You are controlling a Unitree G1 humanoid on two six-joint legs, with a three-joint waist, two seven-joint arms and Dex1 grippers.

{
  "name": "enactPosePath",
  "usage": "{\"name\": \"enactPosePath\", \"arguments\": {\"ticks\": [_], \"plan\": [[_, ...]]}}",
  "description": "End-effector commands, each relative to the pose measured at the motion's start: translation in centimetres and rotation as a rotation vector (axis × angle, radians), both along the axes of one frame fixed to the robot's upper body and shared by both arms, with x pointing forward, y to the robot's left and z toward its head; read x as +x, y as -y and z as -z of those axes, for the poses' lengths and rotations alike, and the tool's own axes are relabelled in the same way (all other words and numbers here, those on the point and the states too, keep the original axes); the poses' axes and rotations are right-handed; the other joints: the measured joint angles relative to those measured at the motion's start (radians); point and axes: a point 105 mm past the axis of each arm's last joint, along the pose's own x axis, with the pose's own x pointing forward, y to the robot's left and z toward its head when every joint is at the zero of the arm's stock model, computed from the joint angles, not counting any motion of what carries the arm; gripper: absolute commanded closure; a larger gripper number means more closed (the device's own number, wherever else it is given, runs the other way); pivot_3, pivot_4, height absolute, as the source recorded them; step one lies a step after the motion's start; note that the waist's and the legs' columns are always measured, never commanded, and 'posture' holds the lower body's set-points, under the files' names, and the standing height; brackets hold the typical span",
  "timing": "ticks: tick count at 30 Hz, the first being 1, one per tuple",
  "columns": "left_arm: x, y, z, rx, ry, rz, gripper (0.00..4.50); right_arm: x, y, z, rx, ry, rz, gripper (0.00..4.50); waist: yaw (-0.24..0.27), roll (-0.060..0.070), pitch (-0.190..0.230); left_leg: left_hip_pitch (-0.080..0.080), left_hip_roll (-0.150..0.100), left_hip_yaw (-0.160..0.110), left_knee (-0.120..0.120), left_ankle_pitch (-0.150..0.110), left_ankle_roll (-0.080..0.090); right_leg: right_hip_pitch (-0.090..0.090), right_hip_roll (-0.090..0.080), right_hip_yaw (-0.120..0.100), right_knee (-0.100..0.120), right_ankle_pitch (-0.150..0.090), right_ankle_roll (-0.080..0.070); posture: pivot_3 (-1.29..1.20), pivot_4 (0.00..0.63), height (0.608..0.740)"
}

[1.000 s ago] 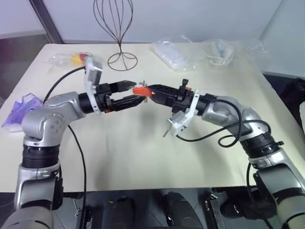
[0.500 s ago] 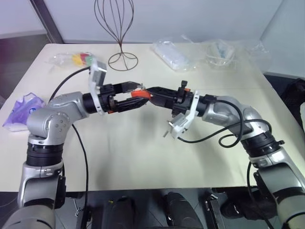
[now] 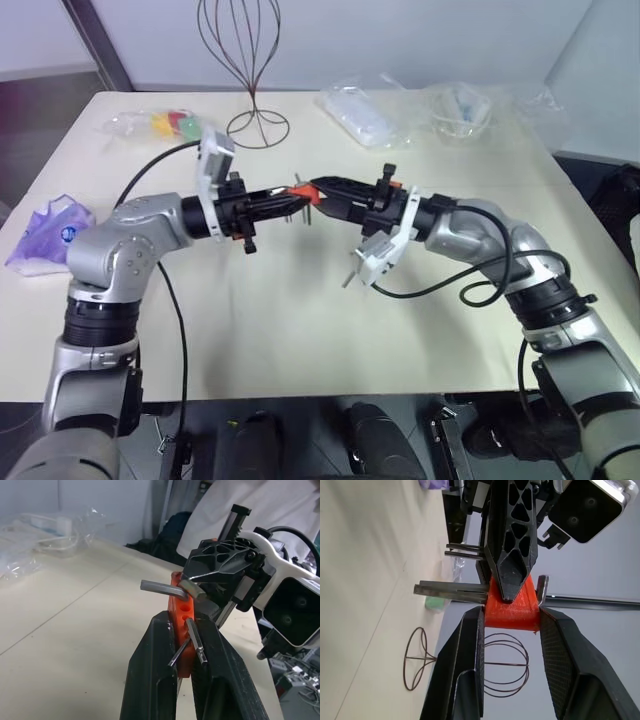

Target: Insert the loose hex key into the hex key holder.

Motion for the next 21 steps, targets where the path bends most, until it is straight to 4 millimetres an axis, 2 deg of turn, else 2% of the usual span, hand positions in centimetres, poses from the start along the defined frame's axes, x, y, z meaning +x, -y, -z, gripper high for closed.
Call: {"name": "enactPosePath", "arguments": {"ticks": [1, 3, 10, 13, 15, 17, 19, 21], "plan": [[0.2, -0.2, -1.2, -0.014, 0.042, -0.017, 4.48, -1.0, 0.0, -1.4, 0.031, 0.037, -0.037, 3.53, 0.000, 0.000, 0.000, 0.000, 0.000, 0.000, 0.000, 0.000, 0.000, 0.000, 0.000, 0.000, 0.000, 0.000, 0.000, 0.00, 0.150, 0.740], [0.2, -0.1, -1.1, -0.013, 0.043, -0.016, 4.48, -0.9, 0.0, -0.9, 0.019, 0.014, -0.037, 3.53, 0.000, 0.000, 0.000, 0.000, 0.000, 0.000, 0.000, 0.000, 0.000, 0.000, 0.000, 0.000, 0.000, 0.000, 0.000, 0.00, 0.150, 0.740], [0.1, -0.1, -1.0, -0.008, 0.050, -0.023, 4.50, -0.6, 0.2, -0.3, -0.001, -0.021, -0.016, 0.04, 0.000, 0.000, 0.000, 0.000, 0.000, 0.000, 0.000, 0.000, 0.000, 0.000, 0.000, 0.000, 0.001, 0.000, 0.000, 0.00, 0.150, 0.740], [0.2, -0.4, -0.7, 0.006, 0.059, -0.042, 4.50, -0.5, 0.6, 0.5, -0.015, -0.062, 0.001, 0.04, 0.000, 0.000, 0.000, 0.000, 0.000, 0.000, 0.000, 0.000, 0.000, 0.000, 0.000, 0.000, 0.001, 0.000, 0.000, 0.00, 0.150, 0.740], [0.2, -0.8, -0.5, 0.024, 0.075, -0.066, 4.50, 0.3, 1.3, 0.9, 0.044, -0.178, 0.058, 0.04, 0.000, 0.000, 0.000, 0.000, 0.000, 0.000, 0.000, 0.000, 0.000, 0.000, 0.000, 0.000, 0.001, 0.000, 0.000, 0.00, 0.150, 0.740], [0.3, -1.1, -0.2, 0.038, 0.090, -0.091, 4.50, 1.6, 2.4, 1.4, 0.142, -0.357, 0.144, 0.04, 0.000, 0.000, 0.000, 0.000, 0.000, 0.000, 0.001, 0.000, 0.000, 0.000, 0.000, 0.000, 0.001, 0.000, 0.000, 0.00, 0.150, 0.740], [0.4, -1.6, 0.1, 0.037, 0.093, -0.126, 4.50, 3.4, 4.1, 2.1, 0.345, -0.673, 0.287, 0.04, 0.002, 0.000, 0.000, 0.000, 0.001, 0.000, 0.001, 0.000, 0.000, 0.000, 0.000, 0.000, 0.001, 0.000, 0.000, 0.00, 0.150, 0.740], [0.4, -2.0, 0.3, 0.035, 0.091, -0.154, 4.50, 4.1, 5.1, 3.2, 0.490, -0.969, 0.385, 0.04, 0.004, 0.000, 0.000, 0.000, 0.002, -0.001, 0.001, 0.000, 0.000, 0.001, 0.000, 0.000, 0.002, 0.000, 0.000, 0.00, 0.150, 0.740]]}}
